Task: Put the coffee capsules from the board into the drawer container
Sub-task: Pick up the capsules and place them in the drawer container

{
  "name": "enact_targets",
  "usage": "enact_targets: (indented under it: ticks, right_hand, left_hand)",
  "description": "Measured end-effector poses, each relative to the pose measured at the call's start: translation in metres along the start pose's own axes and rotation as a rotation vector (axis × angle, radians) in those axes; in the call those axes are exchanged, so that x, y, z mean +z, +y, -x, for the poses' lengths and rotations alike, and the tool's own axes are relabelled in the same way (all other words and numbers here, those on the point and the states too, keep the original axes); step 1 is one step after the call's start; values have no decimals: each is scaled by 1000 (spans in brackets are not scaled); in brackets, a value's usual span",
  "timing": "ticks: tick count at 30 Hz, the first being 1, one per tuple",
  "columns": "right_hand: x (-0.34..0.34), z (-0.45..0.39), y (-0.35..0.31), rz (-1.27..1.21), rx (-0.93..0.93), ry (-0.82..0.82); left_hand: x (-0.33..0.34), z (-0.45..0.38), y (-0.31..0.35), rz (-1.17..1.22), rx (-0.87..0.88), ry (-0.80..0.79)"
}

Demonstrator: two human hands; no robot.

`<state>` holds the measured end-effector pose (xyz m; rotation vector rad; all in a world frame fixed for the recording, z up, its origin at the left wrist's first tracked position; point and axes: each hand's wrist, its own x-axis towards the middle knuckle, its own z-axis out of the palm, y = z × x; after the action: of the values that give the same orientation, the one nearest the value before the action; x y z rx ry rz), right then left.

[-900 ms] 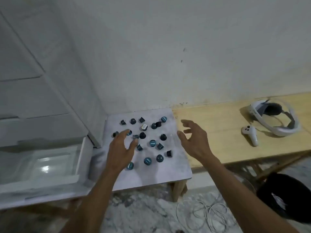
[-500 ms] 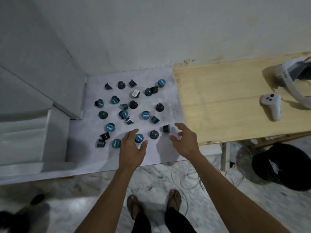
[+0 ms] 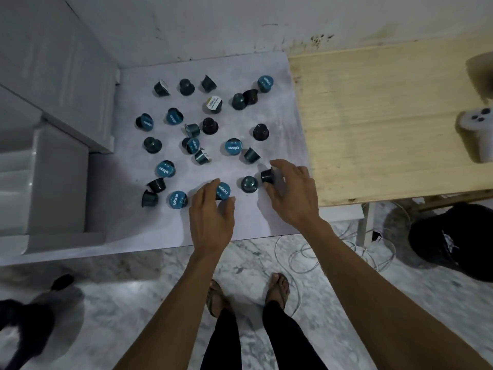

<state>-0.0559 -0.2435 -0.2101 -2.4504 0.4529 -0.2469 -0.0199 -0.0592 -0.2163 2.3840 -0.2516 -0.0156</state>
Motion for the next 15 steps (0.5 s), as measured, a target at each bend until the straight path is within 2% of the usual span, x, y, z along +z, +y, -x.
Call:
enact_targets:
  ticks: [7, 12, 15]
  right_hand:
    - [2, -11, 2, -4, -13, -75]
    - [4, -13, 8, 56, -88, 70]
    - [12, -13, 9, 81, -138, 76]
  left_hand:
    - [8, -4, -11, -34, 101, 52]
    - [10, -6, -12, 11, 87, 68]
    - [12, -7, -15, 21, 81, 73]
